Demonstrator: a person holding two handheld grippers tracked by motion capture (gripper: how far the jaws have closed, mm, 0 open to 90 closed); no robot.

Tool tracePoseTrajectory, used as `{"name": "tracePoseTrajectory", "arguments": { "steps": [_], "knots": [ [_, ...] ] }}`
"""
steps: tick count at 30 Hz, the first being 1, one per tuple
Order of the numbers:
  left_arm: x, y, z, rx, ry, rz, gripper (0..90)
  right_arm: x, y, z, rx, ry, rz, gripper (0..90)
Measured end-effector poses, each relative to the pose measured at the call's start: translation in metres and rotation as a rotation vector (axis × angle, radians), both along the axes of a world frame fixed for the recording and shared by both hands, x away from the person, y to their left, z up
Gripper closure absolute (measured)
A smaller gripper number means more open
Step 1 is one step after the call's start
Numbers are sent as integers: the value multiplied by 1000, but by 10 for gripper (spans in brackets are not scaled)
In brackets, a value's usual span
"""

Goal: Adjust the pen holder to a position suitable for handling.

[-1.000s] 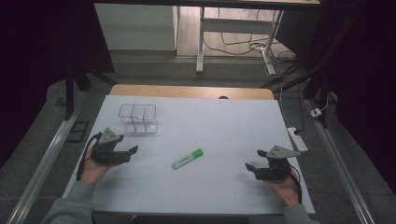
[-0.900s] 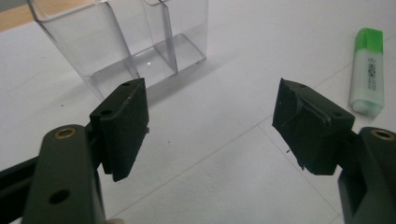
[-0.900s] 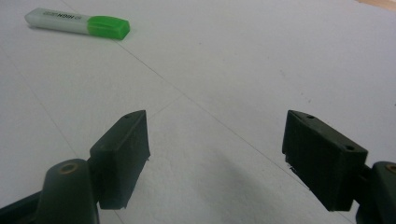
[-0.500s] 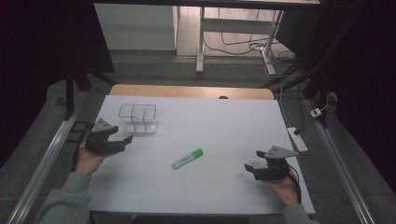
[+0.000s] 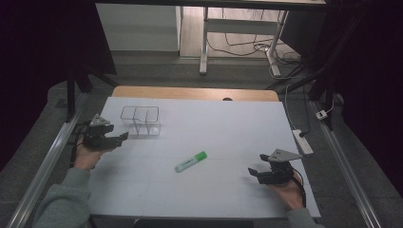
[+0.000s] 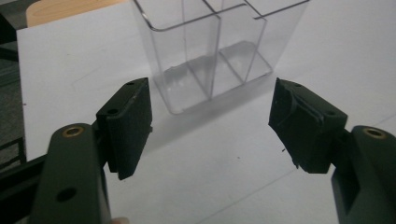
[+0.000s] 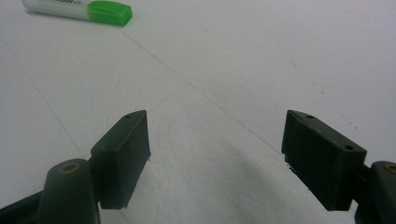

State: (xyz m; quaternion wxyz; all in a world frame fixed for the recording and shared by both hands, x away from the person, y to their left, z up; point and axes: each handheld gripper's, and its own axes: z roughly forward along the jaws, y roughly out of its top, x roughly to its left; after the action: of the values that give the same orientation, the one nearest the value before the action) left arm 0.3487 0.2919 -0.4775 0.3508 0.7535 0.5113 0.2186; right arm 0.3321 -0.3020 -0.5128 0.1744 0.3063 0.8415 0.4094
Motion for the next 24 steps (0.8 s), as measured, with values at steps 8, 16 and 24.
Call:
{"name": "tracePoseTrajectory", "arguments": {
  "steps": [8, 16, 24],
  "knots": [
    [13, 9, -1, 0, 13, 21, 349, 0, 1, -2, -5, 6, -1, 231],
    [23, 18, -9, -1, 20, 53, 417, 1, 2, -3, -9, 14, 4, 230],
    [33, 27, -14, -7, 7, 103, 574, 1, 2, -3, -18, 17, 3, 231]
  ]
}}
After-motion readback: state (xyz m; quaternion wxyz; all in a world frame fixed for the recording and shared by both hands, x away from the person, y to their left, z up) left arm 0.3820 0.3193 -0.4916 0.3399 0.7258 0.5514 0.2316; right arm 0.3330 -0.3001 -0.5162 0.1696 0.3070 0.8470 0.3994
